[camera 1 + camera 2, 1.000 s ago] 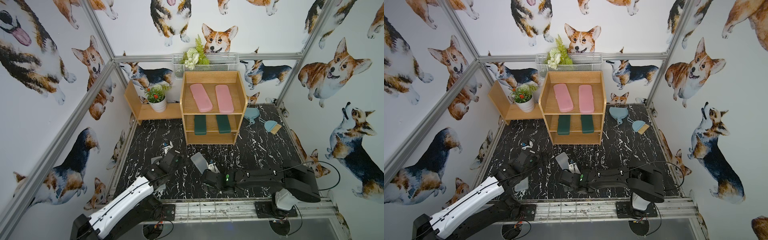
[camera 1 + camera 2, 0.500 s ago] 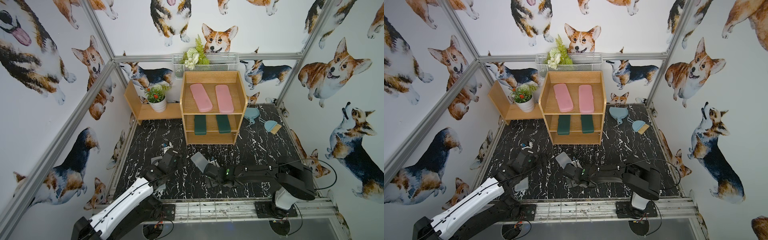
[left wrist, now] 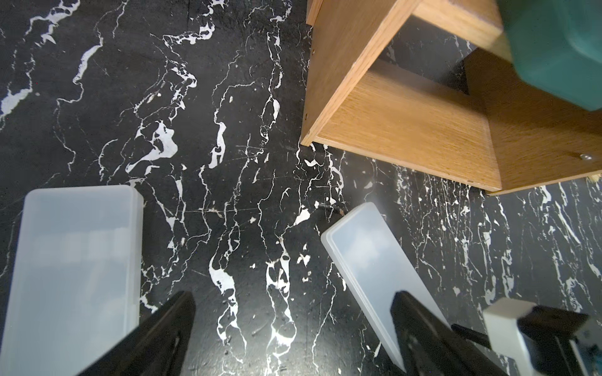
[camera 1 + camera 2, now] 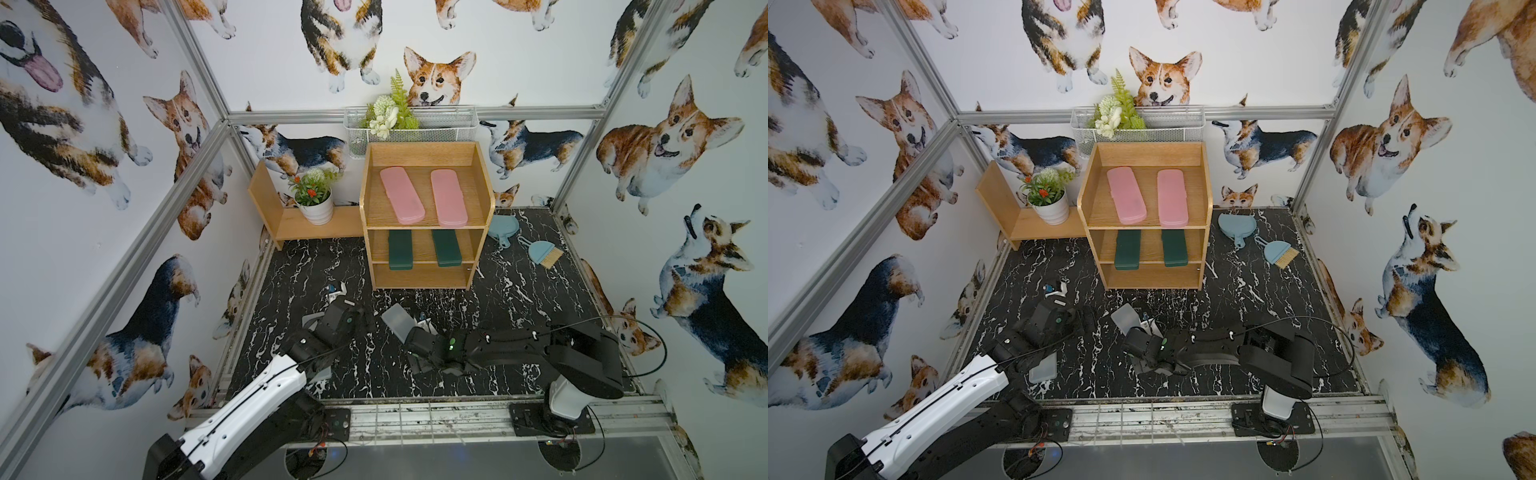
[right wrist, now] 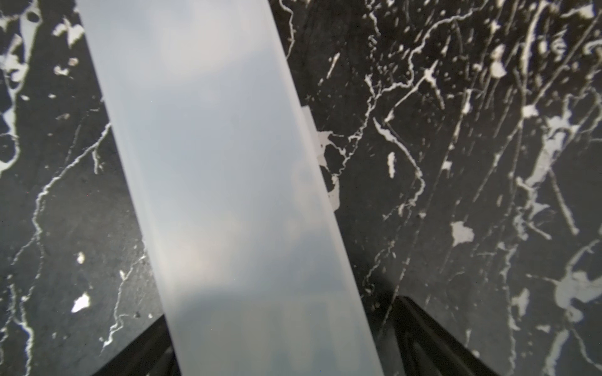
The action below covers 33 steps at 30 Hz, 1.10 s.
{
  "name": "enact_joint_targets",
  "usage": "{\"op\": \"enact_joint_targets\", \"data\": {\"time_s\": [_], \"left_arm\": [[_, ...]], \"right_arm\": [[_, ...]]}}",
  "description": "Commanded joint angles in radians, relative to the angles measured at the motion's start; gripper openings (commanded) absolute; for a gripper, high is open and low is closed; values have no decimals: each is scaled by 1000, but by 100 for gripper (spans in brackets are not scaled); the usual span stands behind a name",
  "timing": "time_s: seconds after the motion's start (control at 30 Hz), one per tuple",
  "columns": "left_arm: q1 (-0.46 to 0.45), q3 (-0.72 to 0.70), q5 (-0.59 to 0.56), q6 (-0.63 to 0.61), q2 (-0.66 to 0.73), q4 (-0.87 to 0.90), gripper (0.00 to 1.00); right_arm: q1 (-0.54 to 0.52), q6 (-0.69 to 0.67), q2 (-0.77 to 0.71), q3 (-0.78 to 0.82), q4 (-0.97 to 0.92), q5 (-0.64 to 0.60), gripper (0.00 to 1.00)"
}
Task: Place the pencil cases on the shelf according to color
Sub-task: Pick up the pencil case from the center of the board.
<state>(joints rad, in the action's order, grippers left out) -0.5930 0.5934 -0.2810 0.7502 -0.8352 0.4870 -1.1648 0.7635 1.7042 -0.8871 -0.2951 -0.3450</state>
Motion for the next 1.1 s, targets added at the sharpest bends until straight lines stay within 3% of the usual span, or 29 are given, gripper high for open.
{"op": "enact_joint_targets", "data": {"time_s": [0.0,0.17,0.3,0.37,0.57,0.73,0.9,1.07], "left_arm": [[2,-3,1,-14,7,-14,99],[3,-10,-1,0,27,-14,99],[2,-28,-16,5,48,-9,99],[2,-36,-22,13,58,-4,99],[4,-61,-30,29,85,-27,99],[4,-39,-31,11,60,-44,99],[5,-32,-36,1,39,-60,99],[7,-38,-29,9,29,-86,99]], "right_arm": [[-1,4,31,-2,-10,110,90],[-5,13,1,10,-10,94,69],[-30,41,-65,27,-20,47,47],[-50,57,-92,18,-58,9,43],[-85,150,-180,23,-173,-102,40],[-72,220,-325,118,-113,-161,41],[41,179,-412,188,23,-116,42],[187,84,-370,181,125,-50,42]]}}
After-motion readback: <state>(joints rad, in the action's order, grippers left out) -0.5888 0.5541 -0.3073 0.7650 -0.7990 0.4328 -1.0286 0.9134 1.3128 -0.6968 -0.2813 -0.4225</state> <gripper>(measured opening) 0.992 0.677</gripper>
